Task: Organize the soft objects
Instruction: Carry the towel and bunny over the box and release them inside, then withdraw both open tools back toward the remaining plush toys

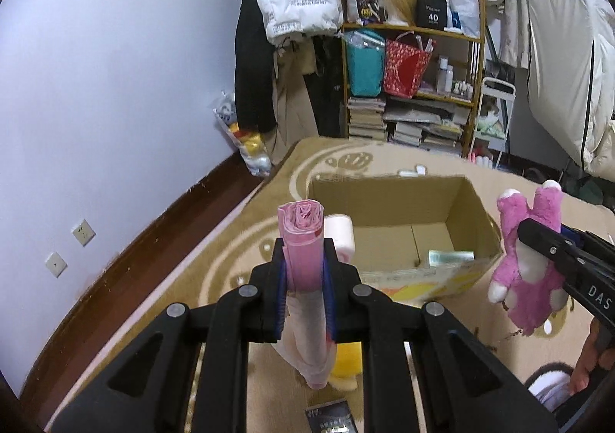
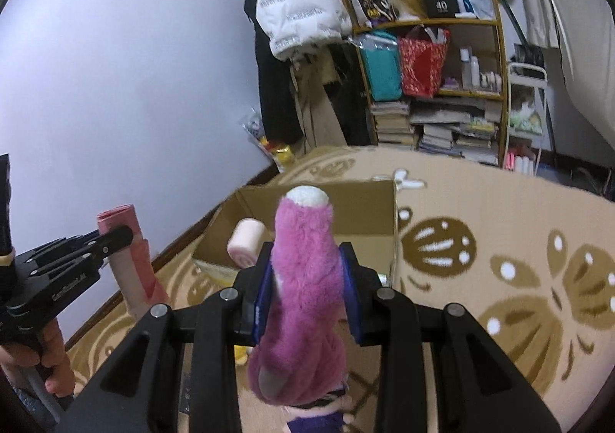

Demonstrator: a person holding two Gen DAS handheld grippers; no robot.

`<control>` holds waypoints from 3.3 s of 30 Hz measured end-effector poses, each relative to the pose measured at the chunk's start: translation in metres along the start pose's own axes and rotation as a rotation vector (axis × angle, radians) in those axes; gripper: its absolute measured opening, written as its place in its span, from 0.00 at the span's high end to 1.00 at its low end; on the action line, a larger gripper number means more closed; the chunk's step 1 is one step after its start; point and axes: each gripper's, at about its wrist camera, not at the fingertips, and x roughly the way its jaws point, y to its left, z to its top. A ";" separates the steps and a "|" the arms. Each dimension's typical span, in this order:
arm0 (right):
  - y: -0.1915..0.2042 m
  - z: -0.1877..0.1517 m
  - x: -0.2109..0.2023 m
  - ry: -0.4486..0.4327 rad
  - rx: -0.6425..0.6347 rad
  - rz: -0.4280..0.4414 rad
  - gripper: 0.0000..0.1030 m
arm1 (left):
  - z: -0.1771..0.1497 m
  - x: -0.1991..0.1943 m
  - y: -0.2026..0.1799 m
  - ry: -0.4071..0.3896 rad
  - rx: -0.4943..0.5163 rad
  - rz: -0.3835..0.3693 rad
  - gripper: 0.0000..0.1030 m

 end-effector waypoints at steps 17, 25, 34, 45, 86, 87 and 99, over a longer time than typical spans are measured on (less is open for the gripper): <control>0.008 0.041 0.029 -0.054 -0.099 -0.028 0.67 | 0.047 0.031 -0.017 -0.075 0.063 -0.004 0.86; 0.000 0.053 0.048 -0.057 -0.110 -0.040 0.67 | 0.054 0.064 -0.019 -0.064 0.052 -0.023 0.86; -0.022 0.062 0.079 -0.033 -0.044 -0.003 0.66 | 0.046 0.088 -0.020 -0.041 0.015 -0.070 0.85; -0.029 0.042 0.108 0.029 -0.011 0.024 0.62 | 0.037 0.114 -0.002 0.002 -0.088 -0.072 0.84; -0.022 0.029 0.080 0.066 0.027 -0.017 0.00 | 0.021 0.073 0.006 -0.027 -0.040 0.102 0.00; -0.020 0.030 0.077 0.067 0.024 -0.018 0.00 | 0.020 0.069 0.008 -0.027 -0.043 0.104 0.00; -0.003 0.033 0.034 0.050 -0.006 -0.015 0.00 | 0.011 0.015 0.031 0.003 -0.116 0.128 0.00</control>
